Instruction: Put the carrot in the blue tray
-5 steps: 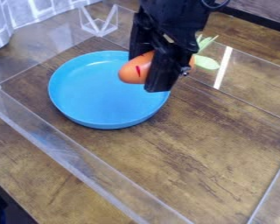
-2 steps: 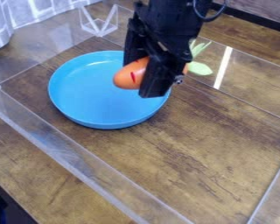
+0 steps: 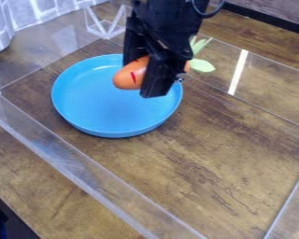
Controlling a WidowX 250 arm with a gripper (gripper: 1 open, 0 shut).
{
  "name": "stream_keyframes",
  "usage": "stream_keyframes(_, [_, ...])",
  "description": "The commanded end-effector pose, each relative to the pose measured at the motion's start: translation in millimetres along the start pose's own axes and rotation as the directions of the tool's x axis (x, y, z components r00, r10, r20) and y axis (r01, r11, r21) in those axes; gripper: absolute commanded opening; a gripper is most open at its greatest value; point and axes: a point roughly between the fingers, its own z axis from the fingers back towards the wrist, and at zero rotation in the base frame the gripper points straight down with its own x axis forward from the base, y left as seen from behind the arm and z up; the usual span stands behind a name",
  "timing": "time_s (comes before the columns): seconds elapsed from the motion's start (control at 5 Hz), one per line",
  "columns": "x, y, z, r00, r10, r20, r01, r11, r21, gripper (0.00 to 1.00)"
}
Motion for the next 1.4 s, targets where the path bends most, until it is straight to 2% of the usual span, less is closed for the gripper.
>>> stream_keyframes(0.0, [4.5, 16, 3.3, 0.998, 0.043, 0.049, -0.043, 0.999, 0.018, 0.00])
stream_keyframes(0.6, [18.3, 30, -5.9, 0.992, 0.090, 0.091, -0.094, 0.995, 0.036, 0.00])
stream_keyframes(1.2, [24.9, 45, -15.0, 0.980, 0.156, 0.124, -0.162, 0.986, 0.042, 0.00])
